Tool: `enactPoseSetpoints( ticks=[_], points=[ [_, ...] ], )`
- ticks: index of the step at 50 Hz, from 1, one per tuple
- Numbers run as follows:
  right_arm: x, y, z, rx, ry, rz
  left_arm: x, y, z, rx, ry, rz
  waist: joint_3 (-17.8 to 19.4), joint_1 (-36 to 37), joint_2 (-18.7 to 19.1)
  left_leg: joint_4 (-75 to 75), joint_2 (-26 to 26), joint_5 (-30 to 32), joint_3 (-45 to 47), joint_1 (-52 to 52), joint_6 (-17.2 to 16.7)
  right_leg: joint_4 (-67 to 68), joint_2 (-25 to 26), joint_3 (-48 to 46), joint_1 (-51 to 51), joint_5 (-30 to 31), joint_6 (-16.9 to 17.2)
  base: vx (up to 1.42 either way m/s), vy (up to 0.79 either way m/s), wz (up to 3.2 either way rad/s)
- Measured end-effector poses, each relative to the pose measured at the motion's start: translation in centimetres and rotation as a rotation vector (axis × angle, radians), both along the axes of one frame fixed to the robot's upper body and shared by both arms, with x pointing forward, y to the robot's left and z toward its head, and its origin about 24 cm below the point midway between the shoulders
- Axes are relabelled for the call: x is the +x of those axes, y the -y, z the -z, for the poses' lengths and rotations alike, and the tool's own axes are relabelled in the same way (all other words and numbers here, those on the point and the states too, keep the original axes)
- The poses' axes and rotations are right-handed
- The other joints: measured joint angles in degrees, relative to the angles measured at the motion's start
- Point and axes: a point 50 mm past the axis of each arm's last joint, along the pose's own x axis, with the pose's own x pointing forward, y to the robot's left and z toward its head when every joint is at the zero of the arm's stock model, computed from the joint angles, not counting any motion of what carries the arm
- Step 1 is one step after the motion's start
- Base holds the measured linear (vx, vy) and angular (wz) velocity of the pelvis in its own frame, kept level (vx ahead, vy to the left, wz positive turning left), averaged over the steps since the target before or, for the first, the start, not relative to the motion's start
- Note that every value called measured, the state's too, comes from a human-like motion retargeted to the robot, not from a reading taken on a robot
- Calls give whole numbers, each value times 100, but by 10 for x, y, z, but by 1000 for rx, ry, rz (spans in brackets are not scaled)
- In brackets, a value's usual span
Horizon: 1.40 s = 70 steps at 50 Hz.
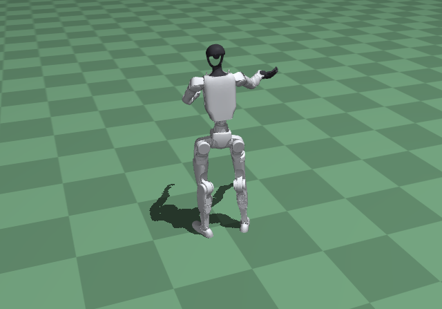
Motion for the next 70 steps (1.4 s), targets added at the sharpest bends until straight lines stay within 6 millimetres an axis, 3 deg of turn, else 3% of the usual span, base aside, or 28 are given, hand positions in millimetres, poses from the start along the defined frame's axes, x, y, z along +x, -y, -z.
enactPoseSetpoints(
  ticks=[2, 3, 4, 5, 7, 8, 10, 12, 15, 19, 23, 27, 34, 50, 70],
  points=[
    [9, -14, -39, -111, 93, -30, 0, 4, -2, -8, 11, 0, -13, 28, 11, -14, 0, 18, -36, 8, -13, -3, 1, -38, 26, -7, 7, -2, -2, 10],
    [14, -23, -57, -253, 38, -43, 0, 6, -3, -1, 16, 3, -24, 43, -6, -17, -1, 19, -47, 18, -13, 0, -1, -49, 41, -12, 12, 0, 0, 0],
    [23, -46, -84, -610, -21, -147, -1, 8, -2, 44, 32, 46, -40, 32, 5, -12, 1, 12, -56, 34, -16, 12, -1, -52, 57, -24, 31, 0, 0, 0],
    [33, -85, -104, -1057, -109, -316, -3, 11, -1, 110, 49, 110, -59, 7, 29, -4, 5, 1, -64, 53, -22, 30, 1, -51, 73, -38, 58, 0, 0, 0],
    [27, -85, -129, -685, 188, -199, 0, 9, -9, -23, 55, 20, -85, -13, 59, -2, 21, 9, -68, 64, -24, 19, 16, -64, 96, -44, 17, 0, 0, 0],
    [25, -95, -141, -736, 197, -176, 1, 8, -12, -39, 64, 7, -94, -8, 41, 1, 23, 6, -62, 79, -23, 22, 17, -61, 107, -51, 20, 0, 0, 0],
    [27, -125, -162, -1179, -7, -161, 1, 9, -12, 16, 71, 29, -122, -17, 27, 15, 26, -17, -45, 123, -3, 50, 14, -40, 134, -73, 40, 0, 0, 0],
    [23, -161, -179, -1419, 7, -136, 1, 8, -15, -6, 82, 23, -157, -35, 27, 36, 38, -42, -22, 164, 5, 71, 20, -19, 159, -95, 55, 0, 0, 0],
    [14, -209, -188, -1932, -118, 14, 1, 6, -16, 16, 95, 28, -215, -59, 18, 67, 51, -88, 20, 233, 28, 120, 23, 25, 191, -133, 91, 0, 0, 0],
    [-4, -267, -183, -2412, -85, 214, -1, 2, -16, 15, 115, 19, -273, -81, 12, 103, 72, -145, 86, 328, 55, 181, 33, 91, 230, -181, 138, 0, 0, 0],
    [-21, -309, -164, -2727, 43, 340, -3, 0, -17, 5, 135, 5, -325, -83, -9, 128, 93, -194, 158, 417, 74, 223, 49, 161, 264, -217, 177, 0, 0, 0],
    [-29, -335, -143, -2915, 153, 376, -6, 2, -16, -4, 149, -1, -374, -65, -40, 147, 119, -231, 231, 486, 84, 238, 78, 229, 287, -233, 195, 0, 0, 0],
    [-23, -347, -127, -3023, 141, 321, -10, 10, -14, -27, 137, 24, -451, -24, -96, 174, 154, -273, 320, 555, 94, 245, 115, 312, 309, -234, 195, 0, 0, 0],
    [1, -320, -144, -3049, -89, 513, -17, 15, 1, -52, 95, 60, -540, -38, -137, 203, 169, -326, 304, 637, 62, 418, 99, 316, 330, -314, 173, 0, 0, 0],
    [0, -311, -139, -3046, -83, 530, -15, 10, -3, -68, 114, 40, -592, -99, -93, 160, 167, -348, 381, 705, 57, 314, 132, 386, 381, -278, 196, 0, 0, 0]
  ],
)
